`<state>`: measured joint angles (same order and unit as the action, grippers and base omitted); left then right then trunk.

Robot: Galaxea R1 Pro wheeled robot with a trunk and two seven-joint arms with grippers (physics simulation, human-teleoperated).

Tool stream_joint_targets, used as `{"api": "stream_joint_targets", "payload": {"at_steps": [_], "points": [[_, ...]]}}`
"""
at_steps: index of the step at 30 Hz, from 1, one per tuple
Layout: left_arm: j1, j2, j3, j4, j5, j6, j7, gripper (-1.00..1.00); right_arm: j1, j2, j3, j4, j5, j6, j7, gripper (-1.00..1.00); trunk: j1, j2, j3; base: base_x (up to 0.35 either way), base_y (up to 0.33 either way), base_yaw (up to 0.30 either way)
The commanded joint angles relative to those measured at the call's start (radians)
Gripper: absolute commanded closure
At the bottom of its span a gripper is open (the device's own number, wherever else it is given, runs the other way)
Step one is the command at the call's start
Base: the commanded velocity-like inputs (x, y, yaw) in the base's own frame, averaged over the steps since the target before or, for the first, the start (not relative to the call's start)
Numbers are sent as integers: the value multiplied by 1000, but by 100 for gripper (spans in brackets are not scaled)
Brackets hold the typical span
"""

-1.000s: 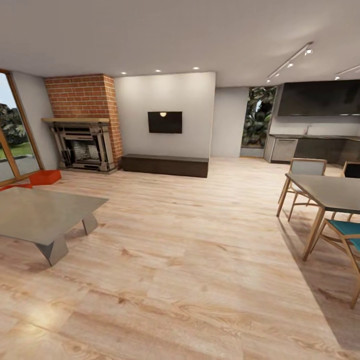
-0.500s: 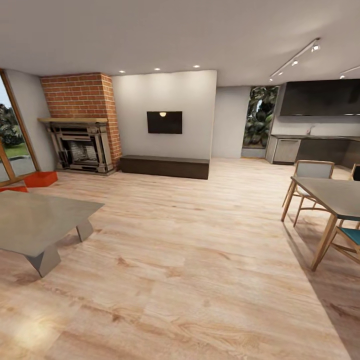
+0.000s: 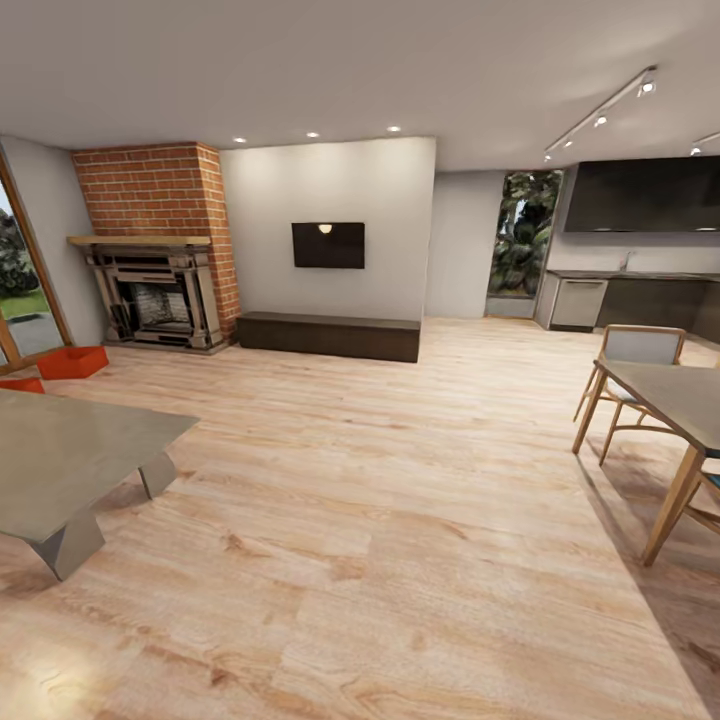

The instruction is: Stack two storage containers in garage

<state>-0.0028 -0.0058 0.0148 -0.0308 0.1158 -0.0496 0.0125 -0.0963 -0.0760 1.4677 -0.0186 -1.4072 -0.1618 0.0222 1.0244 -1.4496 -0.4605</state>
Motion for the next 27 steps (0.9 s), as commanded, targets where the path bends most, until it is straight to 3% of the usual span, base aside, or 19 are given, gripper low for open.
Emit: {"api": "stream_joint_targets", "payload": {"at_steps": [1, 27], "points": [[0, 0, 1, 0, 8, -3, 1, -100, 0, -1, 6, -1, -10, -2, 2, -100, 1, 0, -1, 322, 0, 0], [0, 0, 1, 0, 8, -4, 1, -100, 0, -1, 7, -1, -10, 1, 2, -100, 1, 0, -1, 322, 0, 0]]}}
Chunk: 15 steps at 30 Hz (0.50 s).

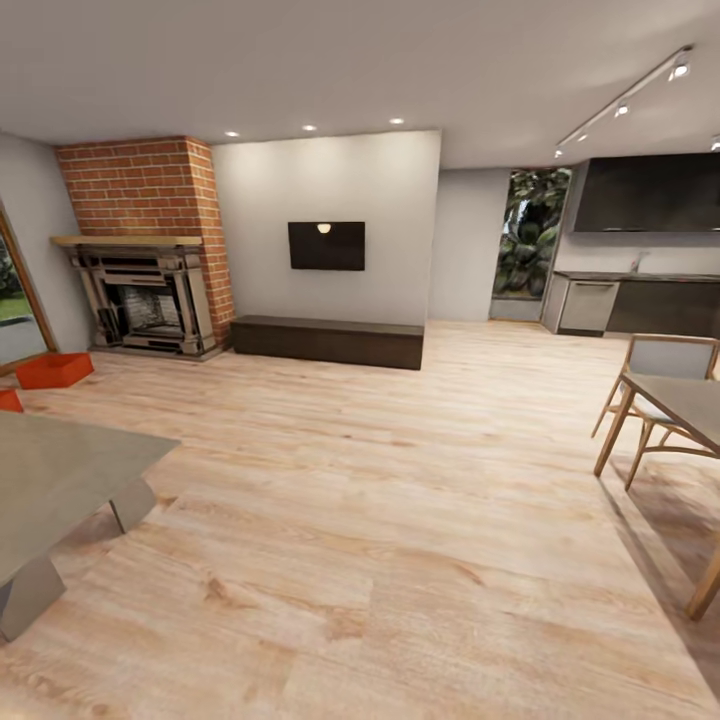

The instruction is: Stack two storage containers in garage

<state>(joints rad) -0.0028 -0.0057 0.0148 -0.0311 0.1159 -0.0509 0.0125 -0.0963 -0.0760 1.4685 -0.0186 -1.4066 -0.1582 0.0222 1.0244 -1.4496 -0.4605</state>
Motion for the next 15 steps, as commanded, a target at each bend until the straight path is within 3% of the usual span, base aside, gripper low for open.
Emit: {"api": "stream_joint_targets", "payload": {"at_steps": [1, 15], "points": [[0, 0, 1, 0, 8, -2, 1, -100, 0, -1, 7, -1, -11, -3, 2, -100, 1, 0, -1, 322, 0, 0], [0, 0, 1, 0, 8, -1, 1, -100, 0, -1, 7, -1, -11, -3, 2, -100, 1, 0, -1, 322, 0, 0]]}}
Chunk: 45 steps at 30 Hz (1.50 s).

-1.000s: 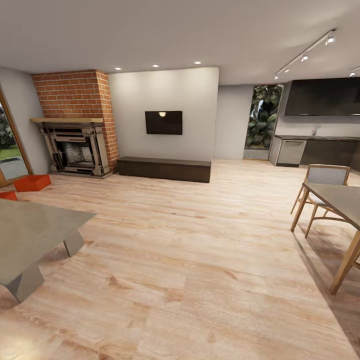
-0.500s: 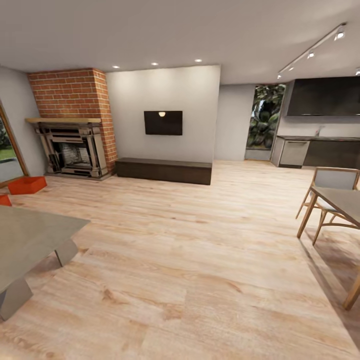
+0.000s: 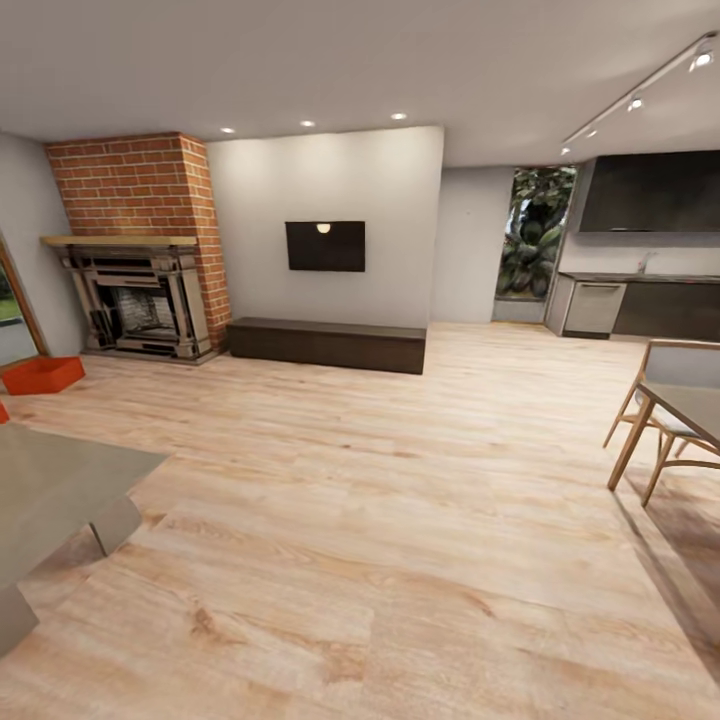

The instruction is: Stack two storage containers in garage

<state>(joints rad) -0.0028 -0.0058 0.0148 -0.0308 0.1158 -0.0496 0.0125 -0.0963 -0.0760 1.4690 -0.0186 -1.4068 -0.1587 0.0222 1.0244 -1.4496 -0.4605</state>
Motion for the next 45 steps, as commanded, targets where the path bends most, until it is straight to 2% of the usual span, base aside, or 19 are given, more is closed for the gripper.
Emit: {"api": "stream_joint_targets", "payload": {"at_steps": [1, 45], "points": [[0, 0, 1, 0, 8, -3, 1, -100, 0, -1, 6, -1, -11, -2, 2, -100, 1, 0, -1, 322, 0, 0], [0, 1, 2, 0, 8, -4, 1, -100, 0, -1, 5, -1, -11, -4, 2, -100, 1, 0, -1, 322, 0, 0]]}}
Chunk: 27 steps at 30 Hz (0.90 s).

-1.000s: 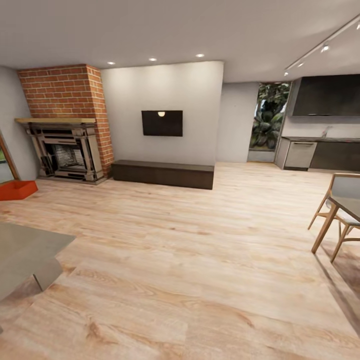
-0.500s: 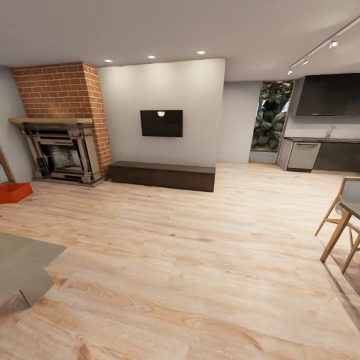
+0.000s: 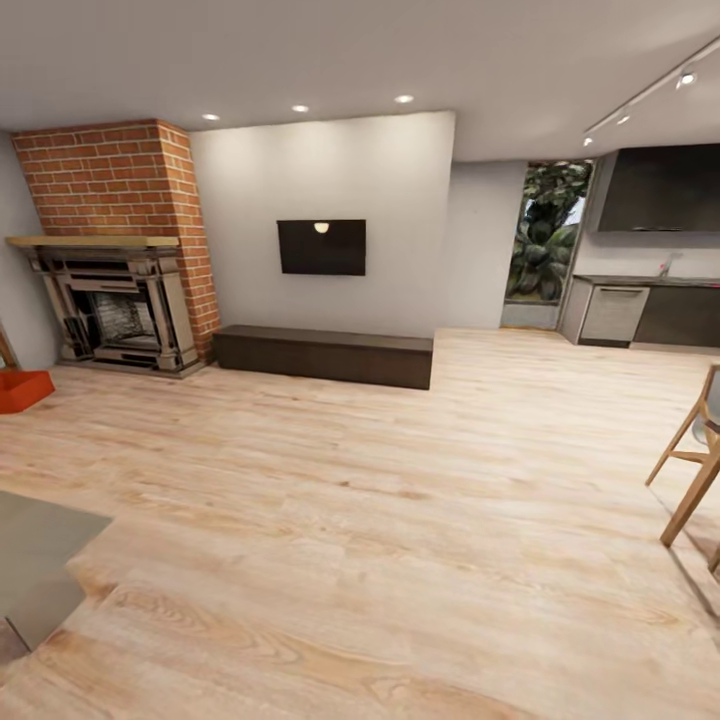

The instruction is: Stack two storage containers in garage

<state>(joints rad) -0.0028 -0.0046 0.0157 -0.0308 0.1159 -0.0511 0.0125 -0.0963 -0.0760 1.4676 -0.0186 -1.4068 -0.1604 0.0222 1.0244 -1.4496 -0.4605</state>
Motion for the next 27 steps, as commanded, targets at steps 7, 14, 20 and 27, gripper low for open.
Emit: {"api": "stream_joint_targets", "payload": {"at_steps": [7, 14, 20, 27], "points": [[0, -1, 1, 0, 8, -3, 1, -100, 0, -1, 5, -1, -11, -2, 2, -100, 1, 0, -1, 322, 0, 0], [0, -1, 1, 0, 8, -3, 1, -100, 0, -1, 6, -1, -11, -2, 2, -100, 1, 0, -1, 322, 0, 0], [0, -1, 0, 0, 9, -2, 1, -100, 0, -1, 5, -1, -12, -2, 2, -100, 1, 0, -1, 322, 0, 0], [0, 0, 1, 0, 10, -3, 1, -100, 0, -1, 5, -1, -11, -2, 2, -100, 1, 0, -1, 322, 0, 1]]}}
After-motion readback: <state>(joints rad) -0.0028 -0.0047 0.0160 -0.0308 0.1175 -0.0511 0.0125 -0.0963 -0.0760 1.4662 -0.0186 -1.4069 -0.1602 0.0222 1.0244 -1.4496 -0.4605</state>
